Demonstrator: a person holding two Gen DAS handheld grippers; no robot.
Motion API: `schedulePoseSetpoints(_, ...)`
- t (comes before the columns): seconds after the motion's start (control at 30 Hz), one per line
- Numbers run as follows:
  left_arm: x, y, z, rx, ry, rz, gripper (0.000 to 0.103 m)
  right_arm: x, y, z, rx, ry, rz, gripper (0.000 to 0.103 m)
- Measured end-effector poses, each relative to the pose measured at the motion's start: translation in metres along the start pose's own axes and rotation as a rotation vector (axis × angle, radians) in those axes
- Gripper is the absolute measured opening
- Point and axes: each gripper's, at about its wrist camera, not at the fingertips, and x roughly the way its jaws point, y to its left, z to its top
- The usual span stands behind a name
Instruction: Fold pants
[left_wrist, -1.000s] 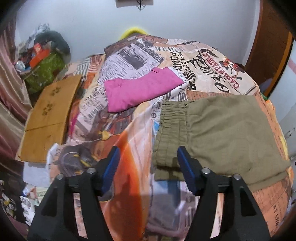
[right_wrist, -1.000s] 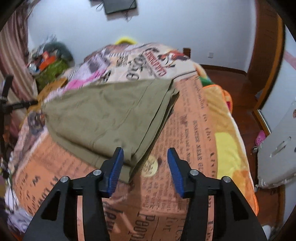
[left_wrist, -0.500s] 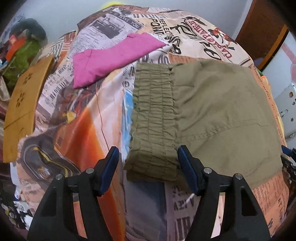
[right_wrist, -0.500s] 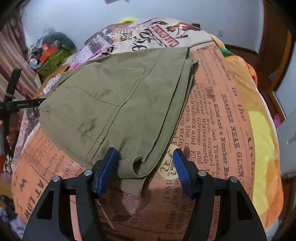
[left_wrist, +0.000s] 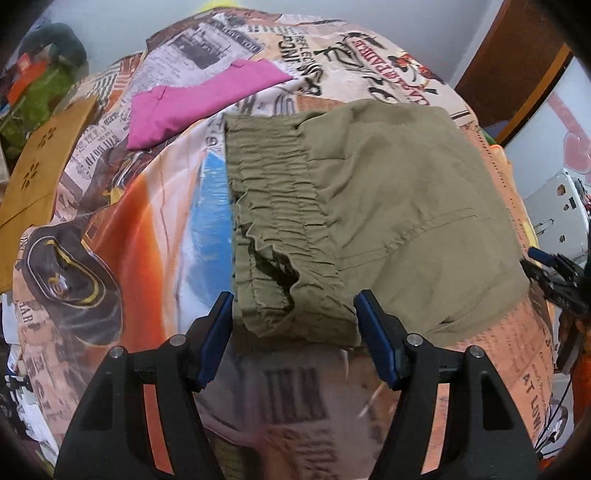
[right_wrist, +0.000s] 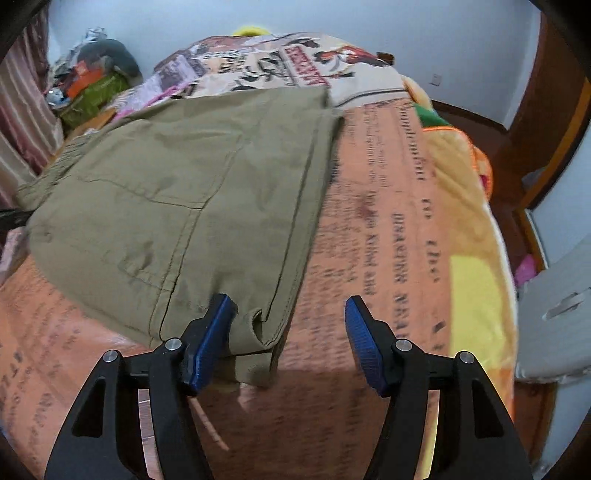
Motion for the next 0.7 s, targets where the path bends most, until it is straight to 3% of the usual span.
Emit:
schedulePoseSetpoints(0.13, -0.014, -0.014, -0.005, 0.061, -0.034, 0.087, 0.066, -0.007, -0.003, 0.006, -0.008, 0.01, -0.03, 0.054)
schedulePoseSetpoints(0.2, -0.025, -0.018, -0.005, 0.101, -0.049, 0.128, 0.067, -0.021, 0.003, 0.008, -0.041, -0.017, -0.05, 0.054)
schedulePoseSetpoints(0.33, -0.046, -0.025, -0.004, 0.144, -0.095, 0.187, 0.067, -0.048, 0.013, 0.015, -0.046, -0.095, -0.008, 0.054)
schedulePoseSetpoints(0.53, -0.061, -0.048, -0.005, 0.186, -0.144, 0.141, 0.068, -0.07, 0.051, 0.021, -0.091, -0.15, 0.12, 0.054)
schedulePoseSetpoints(0.7, -0.044, -0.08, -0.006, 0.248, -0.113, 0.077, 0.068, -0.059, 0.085, 0.019, -0.133, -0.132, 0.207, 0.054)
